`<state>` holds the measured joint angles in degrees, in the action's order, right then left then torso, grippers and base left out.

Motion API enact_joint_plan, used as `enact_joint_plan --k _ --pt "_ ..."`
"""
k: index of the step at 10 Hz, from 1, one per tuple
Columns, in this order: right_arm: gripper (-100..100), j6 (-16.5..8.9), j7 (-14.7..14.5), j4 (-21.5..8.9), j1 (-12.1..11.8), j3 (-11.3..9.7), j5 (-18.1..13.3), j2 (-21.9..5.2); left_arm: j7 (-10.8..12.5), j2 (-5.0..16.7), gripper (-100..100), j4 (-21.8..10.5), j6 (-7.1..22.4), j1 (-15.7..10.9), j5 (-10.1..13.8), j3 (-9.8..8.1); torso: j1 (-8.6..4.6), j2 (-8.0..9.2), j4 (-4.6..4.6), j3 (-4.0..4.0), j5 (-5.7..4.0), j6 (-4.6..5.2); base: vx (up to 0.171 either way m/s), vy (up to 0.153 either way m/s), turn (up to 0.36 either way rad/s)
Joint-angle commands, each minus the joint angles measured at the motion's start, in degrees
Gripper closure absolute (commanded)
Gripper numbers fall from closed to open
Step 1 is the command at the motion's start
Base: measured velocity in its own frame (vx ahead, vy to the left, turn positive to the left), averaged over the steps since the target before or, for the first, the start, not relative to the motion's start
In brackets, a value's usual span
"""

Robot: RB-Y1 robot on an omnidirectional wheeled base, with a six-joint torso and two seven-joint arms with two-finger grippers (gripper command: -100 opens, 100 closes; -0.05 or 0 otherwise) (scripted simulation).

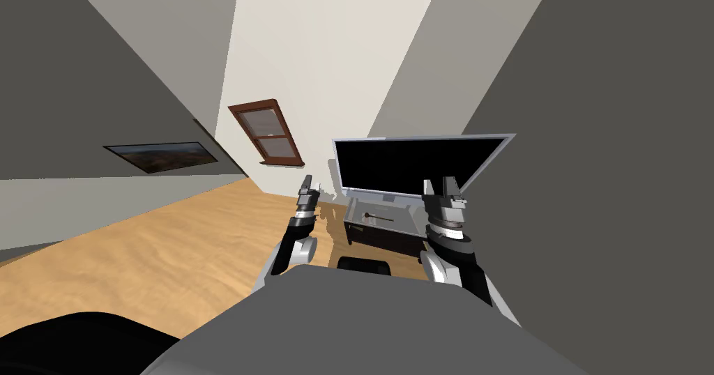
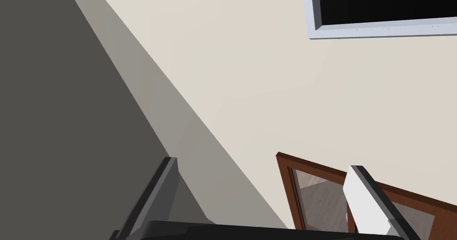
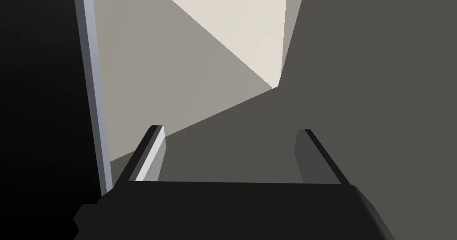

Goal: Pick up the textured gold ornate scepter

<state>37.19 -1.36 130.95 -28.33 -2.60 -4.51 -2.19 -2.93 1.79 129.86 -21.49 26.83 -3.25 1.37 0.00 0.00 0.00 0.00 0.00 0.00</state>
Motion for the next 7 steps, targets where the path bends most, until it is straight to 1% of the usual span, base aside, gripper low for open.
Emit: enact_joint_plan --k 1,4,7 --pt "-100 0.5 -0.6 -0.1 1.4 0.2 0.3 -2.1 0.0 0.0 0 0.0 0.0 0.0 0.0 0.00 0.00 0.00 0.00 0.00 0.00 0.00 -0.041 0.031 0.026" --pt "-100 1.5 -2.1 -0.7 4.7 0.7 0.9 -5.1 0.0 0.0 0 0.0 0.0 0.0 0.0 0.01 0.20 0.36 0.08 0.21 0.05 -0.01 -0.103 0.052 0.032" --pt "-100 2.5 -4.4 -2.8 9.0 0.6 1.0 -8.2 0.0 0.0 0 0.0 0.0 0.0 0.0 0.01 0.26 0.36 0.09 0.21 0.06 -0.01 -0.108 0.073 0.074"
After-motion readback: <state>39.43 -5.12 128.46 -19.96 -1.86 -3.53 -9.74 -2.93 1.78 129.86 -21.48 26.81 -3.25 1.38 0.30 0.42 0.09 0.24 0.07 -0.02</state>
